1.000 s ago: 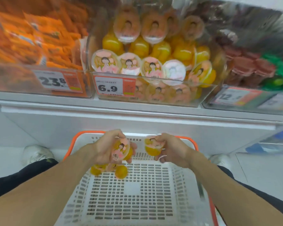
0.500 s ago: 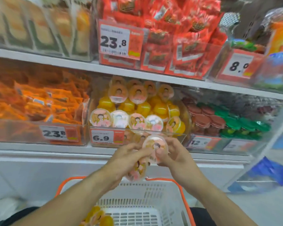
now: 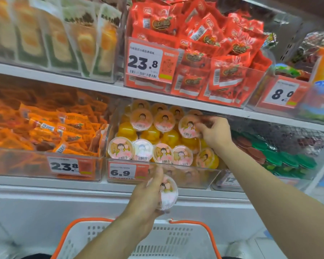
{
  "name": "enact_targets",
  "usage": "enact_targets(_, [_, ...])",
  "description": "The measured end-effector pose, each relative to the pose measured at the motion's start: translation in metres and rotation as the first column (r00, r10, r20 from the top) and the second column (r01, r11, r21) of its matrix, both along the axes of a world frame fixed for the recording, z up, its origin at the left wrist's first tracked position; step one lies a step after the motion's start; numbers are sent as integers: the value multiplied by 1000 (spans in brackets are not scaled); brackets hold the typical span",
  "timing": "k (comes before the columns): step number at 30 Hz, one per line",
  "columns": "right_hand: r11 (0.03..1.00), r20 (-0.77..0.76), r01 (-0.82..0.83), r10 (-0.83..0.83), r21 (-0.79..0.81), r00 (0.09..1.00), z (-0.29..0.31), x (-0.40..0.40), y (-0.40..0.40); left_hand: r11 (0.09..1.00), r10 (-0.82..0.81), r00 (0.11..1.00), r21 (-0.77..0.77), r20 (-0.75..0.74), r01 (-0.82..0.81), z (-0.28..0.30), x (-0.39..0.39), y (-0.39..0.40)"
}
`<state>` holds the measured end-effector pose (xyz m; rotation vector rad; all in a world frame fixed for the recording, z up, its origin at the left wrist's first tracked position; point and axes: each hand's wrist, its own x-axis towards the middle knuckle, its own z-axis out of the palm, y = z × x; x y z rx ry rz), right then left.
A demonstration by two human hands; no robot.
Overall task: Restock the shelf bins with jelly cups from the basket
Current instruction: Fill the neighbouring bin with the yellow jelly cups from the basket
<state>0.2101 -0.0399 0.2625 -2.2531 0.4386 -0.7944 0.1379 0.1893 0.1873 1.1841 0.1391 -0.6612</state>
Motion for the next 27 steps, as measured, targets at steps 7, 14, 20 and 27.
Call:
enact_targets(7, [997, -114, -52, 46, -54, 992, 2, 30, -5, 989, 47, 998, -139, -51, -54, 12, 12, 11])
enact_targets(14, [988, -208, -49, 17, -148, 978, 0, 38, -3, 975, 67, 998, -211, 15, -62, 17, 13, 9])
enact_targets(20, [991, -184, -32, 8, -129, 983, 0, 38, -3, 976, 76, 997, -208, 27, -69, 16, 14, 10])
enact_targets(27, [994, -142, 4, -19, -106, 990, 5, 26, 0, 969, 90, 996, -235, 19, -83, 16, 17, 8])
